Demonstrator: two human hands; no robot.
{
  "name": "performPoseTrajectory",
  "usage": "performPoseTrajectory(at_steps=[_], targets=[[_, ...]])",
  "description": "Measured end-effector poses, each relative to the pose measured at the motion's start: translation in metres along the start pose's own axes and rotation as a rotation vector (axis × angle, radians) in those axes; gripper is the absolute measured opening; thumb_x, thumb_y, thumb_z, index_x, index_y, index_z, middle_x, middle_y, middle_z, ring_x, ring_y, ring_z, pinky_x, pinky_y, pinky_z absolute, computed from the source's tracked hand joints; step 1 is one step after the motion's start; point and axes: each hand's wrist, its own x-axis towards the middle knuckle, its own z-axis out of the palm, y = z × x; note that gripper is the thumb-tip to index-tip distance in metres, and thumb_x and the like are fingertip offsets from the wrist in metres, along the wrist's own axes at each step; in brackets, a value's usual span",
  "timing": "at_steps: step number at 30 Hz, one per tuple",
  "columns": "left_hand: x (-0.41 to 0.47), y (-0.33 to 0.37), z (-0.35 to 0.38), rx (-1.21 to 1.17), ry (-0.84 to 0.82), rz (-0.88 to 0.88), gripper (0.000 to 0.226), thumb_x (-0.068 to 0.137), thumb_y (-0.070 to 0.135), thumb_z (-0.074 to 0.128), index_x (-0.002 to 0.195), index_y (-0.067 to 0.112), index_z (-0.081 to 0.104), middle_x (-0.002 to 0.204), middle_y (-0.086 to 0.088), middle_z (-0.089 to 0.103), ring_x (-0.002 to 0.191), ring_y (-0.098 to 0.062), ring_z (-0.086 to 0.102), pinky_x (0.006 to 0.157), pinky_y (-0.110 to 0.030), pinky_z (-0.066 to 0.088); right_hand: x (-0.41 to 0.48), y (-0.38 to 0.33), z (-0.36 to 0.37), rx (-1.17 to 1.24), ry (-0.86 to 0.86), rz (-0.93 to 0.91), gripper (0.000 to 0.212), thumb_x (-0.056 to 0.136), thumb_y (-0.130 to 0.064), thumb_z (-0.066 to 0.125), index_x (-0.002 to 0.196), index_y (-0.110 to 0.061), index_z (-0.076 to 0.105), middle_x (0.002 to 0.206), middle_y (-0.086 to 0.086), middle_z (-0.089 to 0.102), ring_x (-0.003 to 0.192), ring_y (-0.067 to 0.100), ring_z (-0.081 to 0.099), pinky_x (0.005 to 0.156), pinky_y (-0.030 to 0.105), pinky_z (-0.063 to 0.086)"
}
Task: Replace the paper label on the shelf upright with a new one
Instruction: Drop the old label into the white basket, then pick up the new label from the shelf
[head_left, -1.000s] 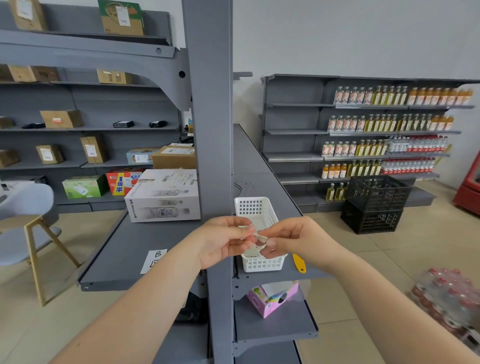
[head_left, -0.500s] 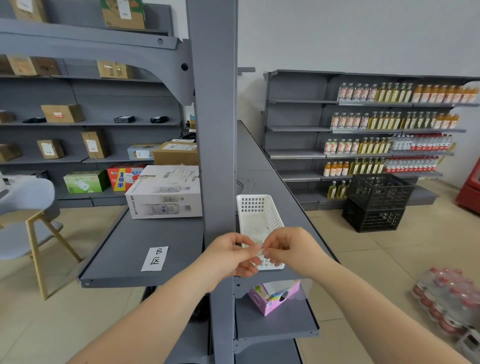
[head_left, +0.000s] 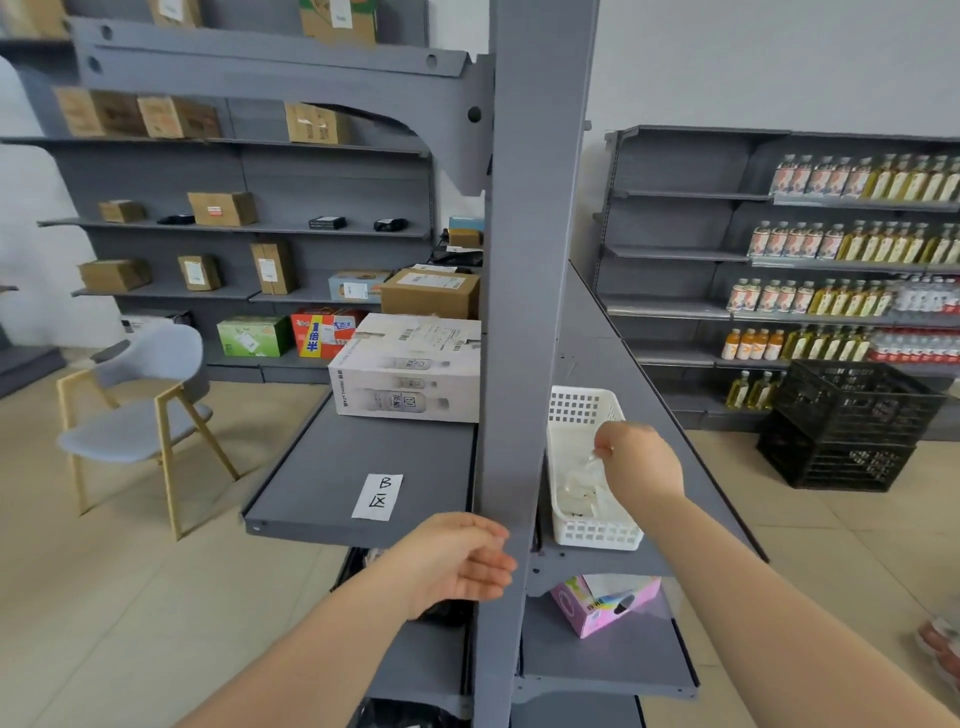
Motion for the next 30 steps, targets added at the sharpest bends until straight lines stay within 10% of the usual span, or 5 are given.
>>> performPoseTrajectory(at_steps=[6, 15, 30], targets=[[0.0, -0.014, -0.041, -0.115, 0.132, -0.047, 0.011, 0.091, 0.006, 0.058, 0.099, 0.001, 0.063, 0.076, -0.019, 0.071, 0.064, -0.027, 0.066, 0.064, -0.036, 0.059, 0.008, 0.005, 0.012, -0.04, -0.009, 0.019, 0.029, 0.09, -0.002, 0.05, 0.102, -0.018, 0.071, 0.102, 0.008, 0.072, 0.096, 0.03, 0.058, 0.089, 0.037, 0.04], [0.028, -0.032, -0.101, -0.31, 0.387, -0.232, 0.056, 0.085, 0.057, 0.057, 0.079, 0.002, 0.065, 0.059, -0.011, 0.069, 0.039, -0.017, 0.051, 0.039, -0.018, 0.036, -0.045, -0.021, -0.009, 0.406, 0.123, -0.056, 0.015, 0.087, -0.006, 0.062, 0.093, -0.018, 0.069, 0.096, -0.005, 0.068, 0.095, 0.019, 0.054, 0.077, 0.019, 0.036], [-0.017, -0.037, -0.082, -0.209, 0.372, 0.05, 0.018, 0.091, 0.017, 0.059, 0.097, 0.001, 0.066, 0.059, -0.01, 0.069, 0.042, -0.016, 0.056, 0.041, -0.021, 0.04, -0.106, -0.092, 0.029, 0.707, -0.38, -0.104, 0.021, 0.089, -0.016, 0.059, 0.087, -0.036, 0.065, 0.08, -0.007, 0.071, 0.069, 0.003, 0.06, 0.067, 0.015, 0.048]])
